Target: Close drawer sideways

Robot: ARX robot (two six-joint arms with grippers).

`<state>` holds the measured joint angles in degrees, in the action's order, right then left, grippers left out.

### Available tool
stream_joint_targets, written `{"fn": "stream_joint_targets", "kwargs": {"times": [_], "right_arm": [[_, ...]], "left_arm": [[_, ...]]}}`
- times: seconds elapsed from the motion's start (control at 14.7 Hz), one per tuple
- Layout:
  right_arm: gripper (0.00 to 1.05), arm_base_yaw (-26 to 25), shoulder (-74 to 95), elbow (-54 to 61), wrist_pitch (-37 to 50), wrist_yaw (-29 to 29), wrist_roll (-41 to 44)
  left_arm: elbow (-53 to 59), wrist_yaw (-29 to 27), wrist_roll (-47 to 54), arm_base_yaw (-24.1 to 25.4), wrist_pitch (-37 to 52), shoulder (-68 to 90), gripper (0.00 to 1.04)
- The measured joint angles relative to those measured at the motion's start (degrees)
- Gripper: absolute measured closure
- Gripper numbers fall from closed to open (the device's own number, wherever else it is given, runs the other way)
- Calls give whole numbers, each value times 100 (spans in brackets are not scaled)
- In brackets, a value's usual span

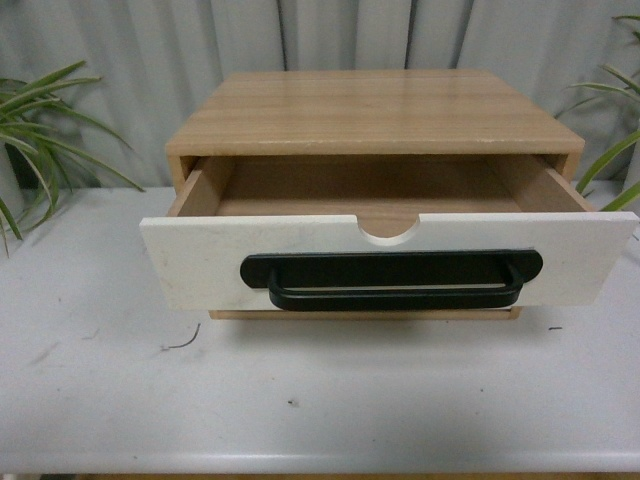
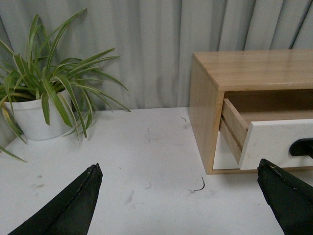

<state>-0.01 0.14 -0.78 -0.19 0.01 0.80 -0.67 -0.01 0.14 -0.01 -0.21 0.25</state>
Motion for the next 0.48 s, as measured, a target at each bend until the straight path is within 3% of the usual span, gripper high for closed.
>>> {"fn": "stream_joint_targets", "kwargs": {"times": [0.48], "right_arm": [[6, 0, 0, 0, 0, 0, 0]], "left_arm": [[0, 0, -2, 0, 0, 0, 7]]}}
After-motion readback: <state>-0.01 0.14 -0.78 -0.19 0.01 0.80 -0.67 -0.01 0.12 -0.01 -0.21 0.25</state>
